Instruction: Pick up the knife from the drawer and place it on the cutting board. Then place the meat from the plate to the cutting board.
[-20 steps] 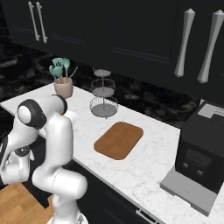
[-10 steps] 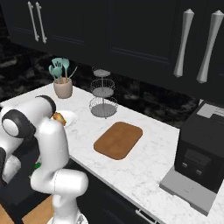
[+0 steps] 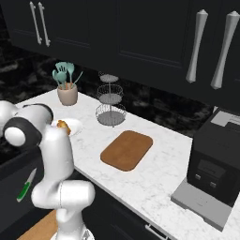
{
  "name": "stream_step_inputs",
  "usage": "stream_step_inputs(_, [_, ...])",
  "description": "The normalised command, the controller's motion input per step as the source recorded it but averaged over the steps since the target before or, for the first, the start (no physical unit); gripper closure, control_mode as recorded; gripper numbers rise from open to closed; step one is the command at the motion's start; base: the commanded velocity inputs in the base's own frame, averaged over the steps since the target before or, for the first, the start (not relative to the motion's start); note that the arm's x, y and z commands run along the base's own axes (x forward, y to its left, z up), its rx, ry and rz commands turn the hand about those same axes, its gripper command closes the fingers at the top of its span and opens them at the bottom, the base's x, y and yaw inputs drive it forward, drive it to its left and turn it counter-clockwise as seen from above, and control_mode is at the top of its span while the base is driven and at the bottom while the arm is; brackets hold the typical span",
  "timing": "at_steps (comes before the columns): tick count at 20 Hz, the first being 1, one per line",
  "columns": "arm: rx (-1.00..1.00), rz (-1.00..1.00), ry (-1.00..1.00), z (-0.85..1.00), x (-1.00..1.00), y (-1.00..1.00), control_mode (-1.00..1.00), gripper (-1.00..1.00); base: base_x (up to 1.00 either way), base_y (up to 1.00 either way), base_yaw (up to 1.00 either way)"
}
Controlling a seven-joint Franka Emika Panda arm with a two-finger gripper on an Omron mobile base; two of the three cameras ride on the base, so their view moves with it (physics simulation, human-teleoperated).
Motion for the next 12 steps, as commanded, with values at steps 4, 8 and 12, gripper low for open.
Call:
stream_step_inputs(4, [-0.12,-0.03,-0.01,0.44,-0.13,-0.51,-1.00,-1.00,0.00,0.00,0.00])
stream_step_inputs(8, [-0.06,-0.12,-0.02,0.13,0.02,-0.72,-1.00,-1.00,0.00,0.00,0.00])
stream_step_inputs(12, [-0.05,-0.13,0.00,0.04,0.07,-0.69,-1.00,-1.00,0.00,0.00,0.00])
